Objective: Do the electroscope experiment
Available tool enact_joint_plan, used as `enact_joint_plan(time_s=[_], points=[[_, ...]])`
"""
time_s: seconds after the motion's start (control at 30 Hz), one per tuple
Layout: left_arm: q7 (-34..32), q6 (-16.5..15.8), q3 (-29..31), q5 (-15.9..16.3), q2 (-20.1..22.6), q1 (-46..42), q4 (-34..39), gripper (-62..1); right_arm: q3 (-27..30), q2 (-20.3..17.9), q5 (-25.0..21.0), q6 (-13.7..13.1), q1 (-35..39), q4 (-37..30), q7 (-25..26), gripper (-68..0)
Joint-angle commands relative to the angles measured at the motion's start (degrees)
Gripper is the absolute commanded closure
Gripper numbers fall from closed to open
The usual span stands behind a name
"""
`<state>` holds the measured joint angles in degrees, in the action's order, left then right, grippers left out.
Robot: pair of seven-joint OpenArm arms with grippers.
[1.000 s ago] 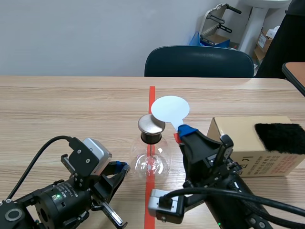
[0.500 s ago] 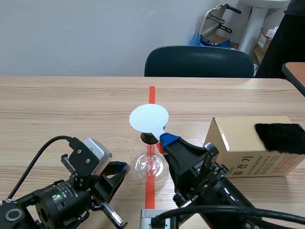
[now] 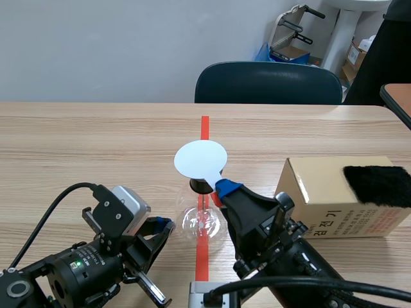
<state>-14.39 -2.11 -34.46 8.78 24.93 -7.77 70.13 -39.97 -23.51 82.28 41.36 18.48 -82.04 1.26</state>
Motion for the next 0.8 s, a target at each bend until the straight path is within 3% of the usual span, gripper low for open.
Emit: enact_joint_plan(time_s=[0.0,0.23,0.77], points=[[-0.55,-0.02,0.28,-0.02,-0.15,0.15,1.03,-1.7,0.15,-0.31,0.02,3.50,-0.37,-1.16,-0.07,-1.5],[-0.57,-0.02,0.28,-0.02,-0.15,0.15,1.03,-1.7,0.15,-0.31,-0.02,3.50,-0.35,-1.16,-5.49,-1.5],[-0.57,-0.04,0.28,-0.02,-0.15,0.15,1.03,-1.7,0.15,-0.31,-0.42,3.50,-0.35,-1.16,-29.64,-1.5]])
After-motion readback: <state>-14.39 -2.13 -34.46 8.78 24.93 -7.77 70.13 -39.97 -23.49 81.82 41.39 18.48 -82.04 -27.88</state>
